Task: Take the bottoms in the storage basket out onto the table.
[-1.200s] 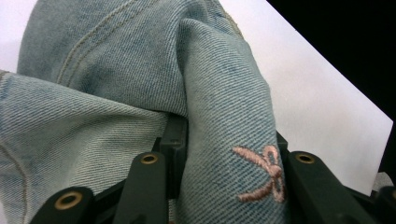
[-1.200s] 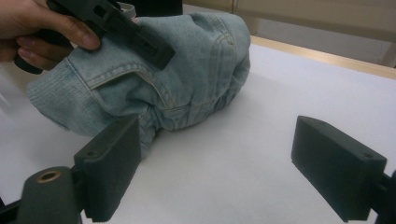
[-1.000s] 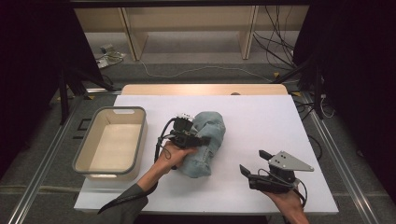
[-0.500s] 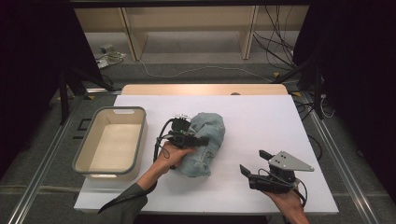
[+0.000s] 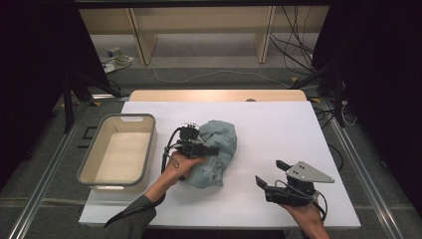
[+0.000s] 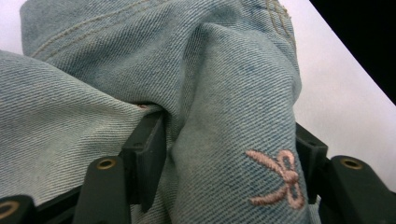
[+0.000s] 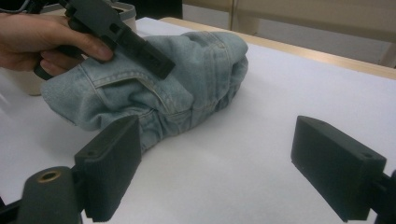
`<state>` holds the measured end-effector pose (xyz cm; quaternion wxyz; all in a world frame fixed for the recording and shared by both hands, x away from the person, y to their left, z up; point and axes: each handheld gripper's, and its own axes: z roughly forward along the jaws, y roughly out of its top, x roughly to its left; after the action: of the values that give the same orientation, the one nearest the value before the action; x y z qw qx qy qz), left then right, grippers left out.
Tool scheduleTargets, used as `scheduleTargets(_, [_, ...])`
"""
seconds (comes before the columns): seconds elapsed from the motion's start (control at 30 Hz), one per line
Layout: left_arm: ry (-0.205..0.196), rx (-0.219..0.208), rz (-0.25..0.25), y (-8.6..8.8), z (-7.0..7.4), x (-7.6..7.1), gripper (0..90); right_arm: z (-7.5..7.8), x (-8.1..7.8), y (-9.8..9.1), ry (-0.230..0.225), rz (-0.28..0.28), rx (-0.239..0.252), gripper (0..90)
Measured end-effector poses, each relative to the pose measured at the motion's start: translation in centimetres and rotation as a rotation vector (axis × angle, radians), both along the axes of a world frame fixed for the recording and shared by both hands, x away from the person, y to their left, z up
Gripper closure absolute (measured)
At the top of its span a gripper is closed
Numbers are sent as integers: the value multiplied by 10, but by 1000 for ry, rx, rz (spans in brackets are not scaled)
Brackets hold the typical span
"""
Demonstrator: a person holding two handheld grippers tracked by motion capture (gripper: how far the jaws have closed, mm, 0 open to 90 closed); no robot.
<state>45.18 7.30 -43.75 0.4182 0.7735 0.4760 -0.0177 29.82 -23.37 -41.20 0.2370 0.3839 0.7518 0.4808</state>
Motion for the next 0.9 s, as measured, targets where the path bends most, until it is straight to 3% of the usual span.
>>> scheduleTargets(0.23, [-3, -8, 4, 3, 6, -1, 335, 0, 0, 0, 1, 0, 0, 172])
scheduleTargets(0.33, [17, -22, 0, 5, 8, 0, 309, 0, 0, 0, 1, -2, -1, 173])
scheduleTargets(0.57, [23, -41, 3, 8, 12, -1, 273, 0, 0, 0, 2, -1, -1, 173])
scheduleTargets(0.9, [21, -33, 15, 13, 16, -3, 206, 0, 0, 0, 4, -1, -2, 173])
